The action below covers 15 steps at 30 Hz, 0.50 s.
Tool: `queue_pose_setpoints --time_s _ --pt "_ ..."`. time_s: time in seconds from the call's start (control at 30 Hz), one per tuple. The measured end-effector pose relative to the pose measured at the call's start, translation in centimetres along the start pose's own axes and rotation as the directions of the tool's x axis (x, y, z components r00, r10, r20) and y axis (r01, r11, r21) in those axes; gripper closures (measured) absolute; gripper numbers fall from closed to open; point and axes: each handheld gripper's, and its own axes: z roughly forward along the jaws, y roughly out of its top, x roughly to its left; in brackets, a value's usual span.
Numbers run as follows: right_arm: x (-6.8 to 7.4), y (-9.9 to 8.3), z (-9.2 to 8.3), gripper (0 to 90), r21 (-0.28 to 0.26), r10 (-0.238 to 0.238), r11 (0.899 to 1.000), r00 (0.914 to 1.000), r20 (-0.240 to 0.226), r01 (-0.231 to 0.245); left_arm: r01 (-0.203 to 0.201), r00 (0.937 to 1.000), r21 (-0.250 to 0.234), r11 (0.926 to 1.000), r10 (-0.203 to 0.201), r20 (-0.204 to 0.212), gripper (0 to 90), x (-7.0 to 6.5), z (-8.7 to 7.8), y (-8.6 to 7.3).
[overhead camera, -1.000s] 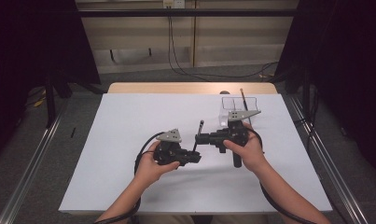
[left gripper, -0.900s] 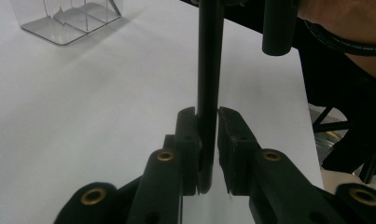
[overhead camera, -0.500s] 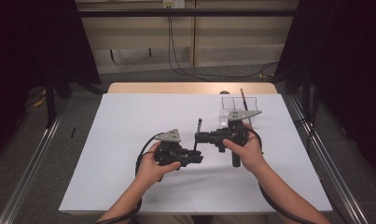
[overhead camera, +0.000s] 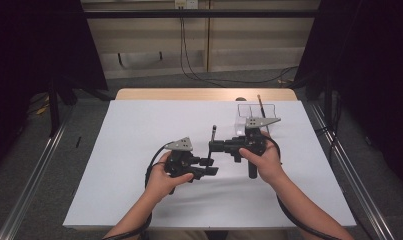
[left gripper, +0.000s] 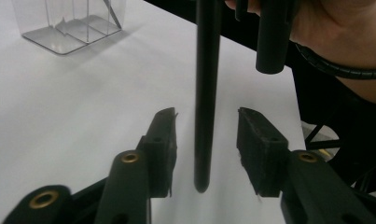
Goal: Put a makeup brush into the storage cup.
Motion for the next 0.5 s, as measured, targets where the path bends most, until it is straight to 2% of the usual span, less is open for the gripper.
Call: queue_pose_setpoints --time_s 0.3,0.47,0.5 --pt "0.2 0.3 -0.3 85.1 -0.011 -0.020 1.000 0.9998 -0.001 0.020 -0.036 0.9982 -0.016 0.9992 0.035 -0.049 22.0 0.2 -1.3 0.2" --pt "0.4 0.3 -0.2 85.1 -0.009 -0.029 1.000 0.9996 0.000 0.029 -0.020 0.9996 -0.027 0.9994 0.019 -0.020 12.7 0.1 -1.6 0.4" --pt "0.4 0.3 -0.2 85.1 -0.009 -0.029 1.000 0.9996 -0.001 0.029 -0.018 0.9996 -0.033 0.9993 0.017 -0.024 10.8 0.1 -1.7 0.4"
